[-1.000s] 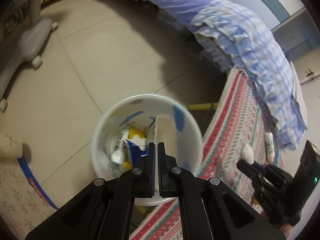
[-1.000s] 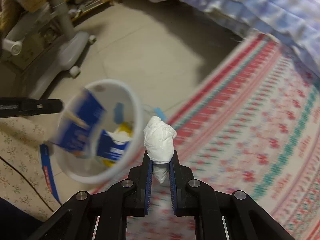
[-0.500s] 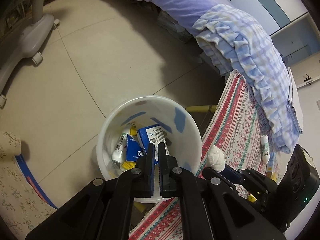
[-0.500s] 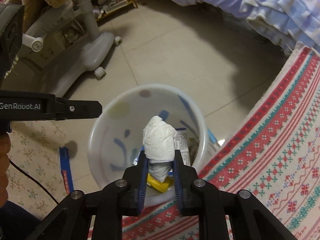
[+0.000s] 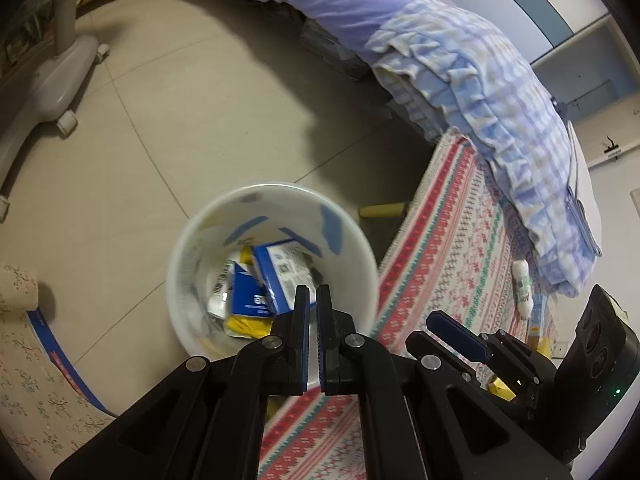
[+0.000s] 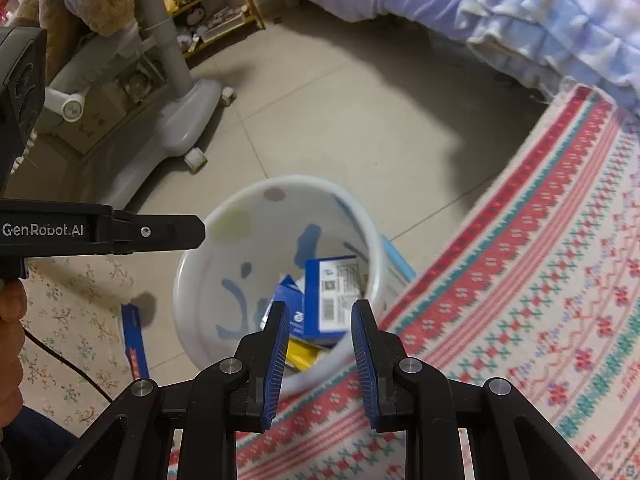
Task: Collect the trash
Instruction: 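Carry the crumpled tissue over the wastebasket and open the right tool, then move both tools back toward the remaining trash on the rug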
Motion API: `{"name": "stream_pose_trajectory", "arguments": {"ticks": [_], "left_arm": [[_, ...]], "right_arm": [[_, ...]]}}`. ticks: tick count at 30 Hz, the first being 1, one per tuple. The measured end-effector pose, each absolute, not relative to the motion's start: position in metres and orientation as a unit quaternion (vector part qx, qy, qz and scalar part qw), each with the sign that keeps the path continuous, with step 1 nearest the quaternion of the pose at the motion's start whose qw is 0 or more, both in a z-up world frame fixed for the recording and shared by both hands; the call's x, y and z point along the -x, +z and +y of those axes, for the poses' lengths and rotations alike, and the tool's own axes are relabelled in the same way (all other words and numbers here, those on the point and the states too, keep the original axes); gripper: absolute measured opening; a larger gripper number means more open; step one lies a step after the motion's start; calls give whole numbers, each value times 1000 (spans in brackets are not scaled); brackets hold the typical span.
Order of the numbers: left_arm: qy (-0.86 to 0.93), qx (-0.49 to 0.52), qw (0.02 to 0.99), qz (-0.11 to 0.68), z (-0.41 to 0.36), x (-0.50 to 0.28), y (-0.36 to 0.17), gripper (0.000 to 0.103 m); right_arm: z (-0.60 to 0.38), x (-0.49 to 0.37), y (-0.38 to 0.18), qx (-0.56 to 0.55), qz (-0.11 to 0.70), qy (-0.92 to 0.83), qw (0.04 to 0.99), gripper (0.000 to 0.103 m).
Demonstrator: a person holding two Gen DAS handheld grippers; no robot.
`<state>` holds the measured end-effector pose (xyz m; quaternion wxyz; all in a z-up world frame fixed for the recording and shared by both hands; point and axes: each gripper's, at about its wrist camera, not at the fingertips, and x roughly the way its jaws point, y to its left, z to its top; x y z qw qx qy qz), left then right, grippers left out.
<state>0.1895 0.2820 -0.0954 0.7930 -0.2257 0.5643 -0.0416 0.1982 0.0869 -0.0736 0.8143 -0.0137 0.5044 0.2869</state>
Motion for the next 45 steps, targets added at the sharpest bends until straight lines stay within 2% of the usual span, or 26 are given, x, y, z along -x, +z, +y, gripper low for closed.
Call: {"name": "stream_pose_trajectory", "arguments": {"ticks": [20, 24, 30, 31, 33, 35, 40, 42, 44, 45], "left_arm": [[-112, 159, 799, 569, 136, -164, -49, 3], [-144, 187, 774, 588, 102, -153, -45, 3], [-176, 217, 758, 590, 66, -111, -21, 4], [-172, 213, 760, 590, 61, -102, -16, 6], [-162, 207, 767, 585, 56, -89, -5, 17], [-155, 214, 772, 579, 55, -79, 7, 38], [-141, 203, 797, 551, 38, -62, 52, 45], [-147, 183, 811, 537, 18, -67, 70, 51], [-145, 171, 815, 534, -5, -80, 77, 62], [-148, 177, 812, 536, -12, -86, 76, 64]], "right_arm": [[-68, -167, -24, -32, 475, 202, 856, 29], [-115, -160, -13, -47, 468, 175, 865, 34], [-204, -145, 5, -83, 452, 125, 879, 34], [-219, -143, 8, -91, 450, 117, 881, 34], [-251, -138, 12, -105, 444, 96, 885, 34], [-283, -134, 17, -114, 438, 71, 889, 34], [-342, -126, 23, -136, 429, 33, 892, 34], [-363, -126, 23, -147, 425, 20, 893, 39], [-382, -127, 19, -158, 424, 4, 892, 42], [-390, -129, 17, -157, 427, -7, 891, 42]]}}
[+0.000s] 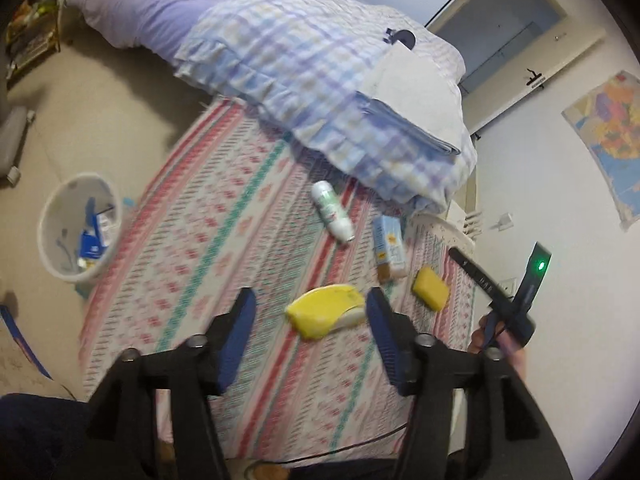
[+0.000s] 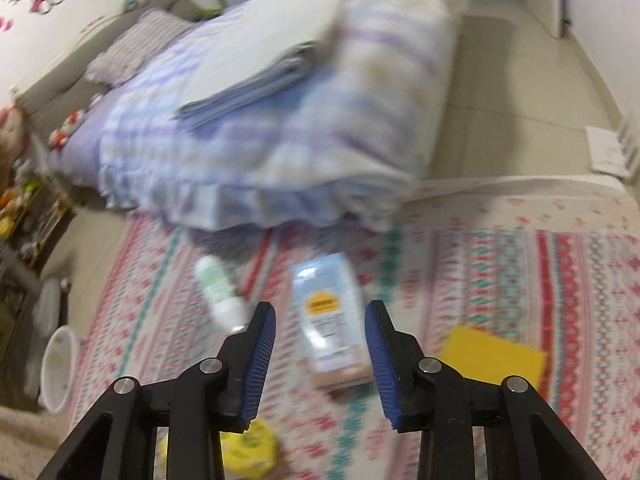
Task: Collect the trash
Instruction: 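Move both tools back toward the remaining trash on the rug, then grasp the white-green bottle with the left tool while the right tool grasps the yellow sponge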
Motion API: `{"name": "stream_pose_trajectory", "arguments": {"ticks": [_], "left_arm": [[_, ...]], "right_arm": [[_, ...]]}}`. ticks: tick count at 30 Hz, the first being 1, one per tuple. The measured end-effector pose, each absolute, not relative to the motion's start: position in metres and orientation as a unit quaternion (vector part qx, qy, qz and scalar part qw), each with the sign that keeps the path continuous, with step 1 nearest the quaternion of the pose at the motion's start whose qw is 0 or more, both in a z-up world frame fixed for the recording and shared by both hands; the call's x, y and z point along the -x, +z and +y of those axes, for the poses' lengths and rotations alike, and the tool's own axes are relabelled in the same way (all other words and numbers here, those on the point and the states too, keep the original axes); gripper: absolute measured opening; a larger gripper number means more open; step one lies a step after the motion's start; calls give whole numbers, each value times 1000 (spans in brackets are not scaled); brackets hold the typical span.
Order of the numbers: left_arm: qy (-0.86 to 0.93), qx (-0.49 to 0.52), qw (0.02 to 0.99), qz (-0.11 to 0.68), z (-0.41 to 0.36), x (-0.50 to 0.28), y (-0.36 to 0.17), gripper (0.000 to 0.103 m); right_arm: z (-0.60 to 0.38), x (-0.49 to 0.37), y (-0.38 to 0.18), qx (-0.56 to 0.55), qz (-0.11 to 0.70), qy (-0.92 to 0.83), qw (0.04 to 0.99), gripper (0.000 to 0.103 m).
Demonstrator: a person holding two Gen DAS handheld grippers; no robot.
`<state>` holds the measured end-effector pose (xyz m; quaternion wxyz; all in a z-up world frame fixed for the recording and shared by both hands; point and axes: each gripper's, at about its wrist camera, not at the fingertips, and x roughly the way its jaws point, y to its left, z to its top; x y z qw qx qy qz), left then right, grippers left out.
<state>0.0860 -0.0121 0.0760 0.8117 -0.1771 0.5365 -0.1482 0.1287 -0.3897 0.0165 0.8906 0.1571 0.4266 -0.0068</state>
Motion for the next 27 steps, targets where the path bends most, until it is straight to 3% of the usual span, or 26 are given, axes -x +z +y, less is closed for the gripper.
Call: {"name": "stream_pose_trajectory", "arguments": {"ticks": [2, 10, 14, 19, 21, 22, 27], "left_arm": [[-163, 180, 800, 549, -47, -113, 63, 68], [-146, 101, 813, 555, -158, -224, -49, 68], [-111, 116, 813, 560, -176, -261, -97, 68], [-92, 59, 803, 585, -193, -269, -129, 68], [-86, 50, 810, 578, -192, -268, -133, 59], [-89, 52, 815, 570, -189, -266, -130, 42], [-117, 56, 805, 580, -167, -258, -127, 41]], "right_arm": [[-401, -132, 12, -147, 432, -23, 889, 42], [-433, -130, -16, -126, 464, -47, 875, 46], [-434, -127, -25, -74, 474, -47, 876, 67], [-443, -131, -44, -59, 494, -49, 866, 70], [-447, -134, -52, -53, 502, -55, 862, 70], [-448, -135, -55, -50, 504, -56, 860, 70], [-450, -138, -73, -25, 529, -47, 847, 70]]}}
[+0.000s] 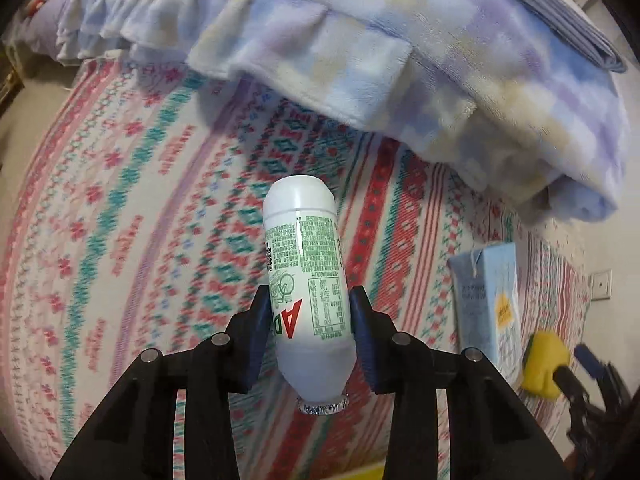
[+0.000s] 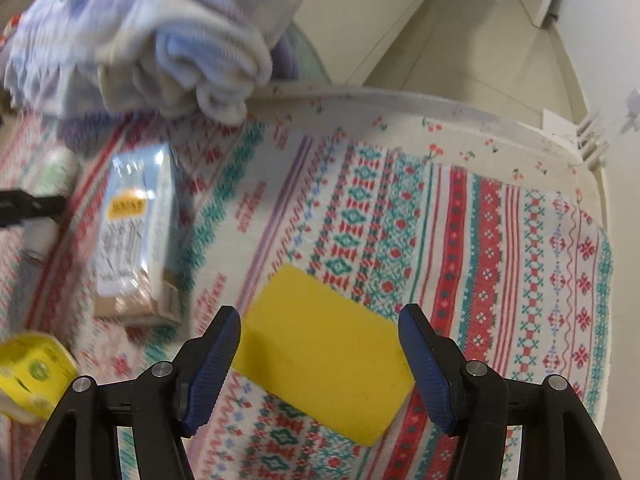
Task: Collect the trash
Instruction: 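Grasp the white-green bottle with the left tool while the right tool grasps the yellow sponge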
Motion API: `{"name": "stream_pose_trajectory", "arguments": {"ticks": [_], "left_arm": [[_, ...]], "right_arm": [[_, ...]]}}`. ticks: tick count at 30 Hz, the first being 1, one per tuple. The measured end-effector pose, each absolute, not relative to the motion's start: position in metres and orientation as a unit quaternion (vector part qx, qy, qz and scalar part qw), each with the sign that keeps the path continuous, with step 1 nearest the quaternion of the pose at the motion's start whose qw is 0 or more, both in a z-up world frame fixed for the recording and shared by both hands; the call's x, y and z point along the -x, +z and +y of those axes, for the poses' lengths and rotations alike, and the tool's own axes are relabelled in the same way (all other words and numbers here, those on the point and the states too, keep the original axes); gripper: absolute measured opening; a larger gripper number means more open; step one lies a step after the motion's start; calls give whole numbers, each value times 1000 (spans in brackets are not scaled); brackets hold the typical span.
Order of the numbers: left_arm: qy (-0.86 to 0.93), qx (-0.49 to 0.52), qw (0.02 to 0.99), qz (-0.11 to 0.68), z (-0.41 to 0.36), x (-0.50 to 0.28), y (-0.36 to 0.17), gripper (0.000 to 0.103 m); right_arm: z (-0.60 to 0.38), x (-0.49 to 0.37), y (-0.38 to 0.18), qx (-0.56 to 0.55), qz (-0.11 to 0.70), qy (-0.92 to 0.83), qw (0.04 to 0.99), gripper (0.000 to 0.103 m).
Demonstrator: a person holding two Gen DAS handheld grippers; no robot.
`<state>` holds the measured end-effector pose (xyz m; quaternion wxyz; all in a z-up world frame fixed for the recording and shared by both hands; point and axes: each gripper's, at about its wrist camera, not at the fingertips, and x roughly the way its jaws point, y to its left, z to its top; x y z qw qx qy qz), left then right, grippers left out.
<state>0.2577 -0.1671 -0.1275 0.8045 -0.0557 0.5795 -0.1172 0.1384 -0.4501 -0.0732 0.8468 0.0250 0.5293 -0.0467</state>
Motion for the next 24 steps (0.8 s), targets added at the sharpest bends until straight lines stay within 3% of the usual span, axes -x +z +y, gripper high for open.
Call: {"name": "stream_pose_trajectory", "arguments": {"ticks": [6, 9, 10, 11, 14, 17, 24], "left_arm": [[-153, 75, 806, 566, -118, -229, -102, 41], [-159, 68, 810, 560, -86, -212, -88, 41], [-159, 65, 811, 559, -73, -206, -83, 41], [-159, 64, 812, 557, -61, -200, -78, 41], [-161, 66, 819, 546, -37, -181, -62, 41], [-154, 75, 830, 531, -1, -167, -39, 41], [-125, 108, 845, 509, 72, -158, -20, 41]], "right_arm": [[-436, -136, -91, 28, 547, -19, 836, 84], [-420, -133, -104, 98, 554, -12, 827, 85], [-418, -133, -107, 115, 554, -14, 825, 83], [-418, -134, -108, 120, 557, -19, 821, 72], [-427, -137, -96, 68, 566, -17, 822, 59], [-427, -137, -81, 47, 561, -18, 826, 35], [-419, -148, -64, 15, 554, -57, 830, 23]]}}
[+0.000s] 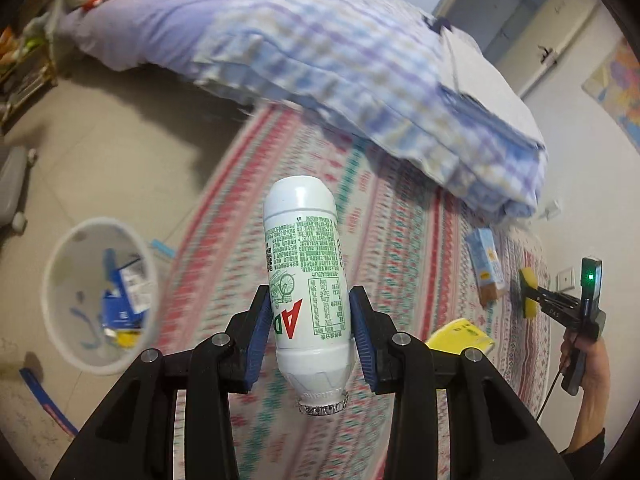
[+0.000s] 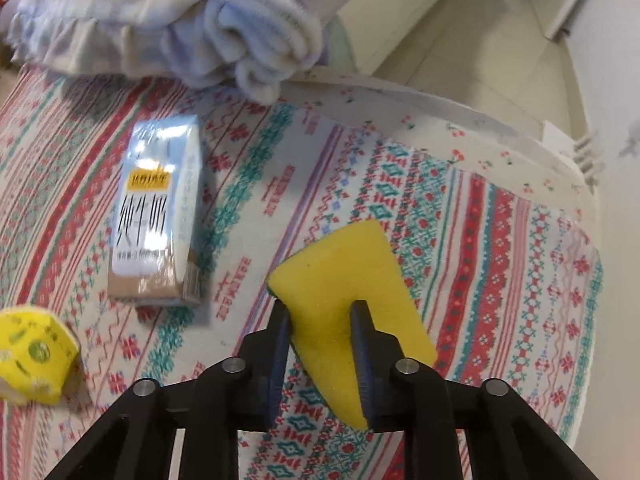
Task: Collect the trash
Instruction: 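Grasp the white-green bottle with the left tool while the right tool grasps the yellow sponge, then carry the bottle and sponge to the wastebasket and open both tools over it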
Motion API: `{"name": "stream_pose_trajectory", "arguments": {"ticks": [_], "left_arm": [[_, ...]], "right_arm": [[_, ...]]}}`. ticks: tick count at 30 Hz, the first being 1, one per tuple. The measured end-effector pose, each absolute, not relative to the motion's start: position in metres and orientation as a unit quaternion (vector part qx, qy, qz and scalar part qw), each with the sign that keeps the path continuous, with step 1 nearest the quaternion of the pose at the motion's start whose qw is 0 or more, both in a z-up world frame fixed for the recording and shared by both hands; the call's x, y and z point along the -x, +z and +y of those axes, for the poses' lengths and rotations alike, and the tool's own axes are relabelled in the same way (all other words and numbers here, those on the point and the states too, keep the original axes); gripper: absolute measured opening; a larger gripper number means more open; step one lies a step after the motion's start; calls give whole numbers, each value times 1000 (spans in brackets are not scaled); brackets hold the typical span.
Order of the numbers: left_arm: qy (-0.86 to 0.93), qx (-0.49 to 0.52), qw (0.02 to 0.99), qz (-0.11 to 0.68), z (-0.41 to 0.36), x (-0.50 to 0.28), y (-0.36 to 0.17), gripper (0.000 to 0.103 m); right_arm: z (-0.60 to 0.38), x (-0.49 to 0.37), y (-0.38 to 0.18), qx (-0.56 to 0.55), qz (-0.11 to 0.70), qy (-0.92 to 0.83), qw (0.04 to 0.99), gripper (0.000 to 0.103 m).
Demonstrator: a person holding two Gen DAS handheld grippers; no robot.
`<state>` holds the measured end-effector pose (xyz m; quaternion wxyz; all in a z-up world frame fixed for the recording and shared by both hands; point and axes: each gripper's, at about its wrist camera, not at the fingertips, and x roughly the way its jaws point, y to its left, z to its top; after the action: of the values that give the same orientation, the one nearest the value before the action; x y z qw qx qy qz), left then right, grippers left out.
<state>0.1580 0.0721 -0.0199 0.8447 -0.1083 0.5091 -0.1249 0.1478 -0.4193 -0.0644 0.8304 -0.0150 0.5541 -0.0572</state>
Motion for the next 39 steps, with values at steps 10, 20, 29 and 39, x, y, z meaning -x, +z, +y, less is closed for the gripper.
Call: {"name": "stream_pose_trajectory", "arguments": {"ticks": [10, 20, 29, 39], "left_arm": [[-71, 188, 837, 509, 172, -164, -50, 41], [-13, 231, 830, 508, 259, -167, -67, 41], [2, 245, 791, 560, 283, -179, -111, 44], [15, 290, 786, 547, 315, -167, -103, 59]], "right_arm": [[-361, -153, -1, 0, 490, -16, 871, 22], [-241, -163, 19, 18, 450, 88, 888, 22], [-142, -164, 18, 34, 435, 162, 885, 23], [-50, -176, -10, 33, 451, 230, 862, 23]]}}
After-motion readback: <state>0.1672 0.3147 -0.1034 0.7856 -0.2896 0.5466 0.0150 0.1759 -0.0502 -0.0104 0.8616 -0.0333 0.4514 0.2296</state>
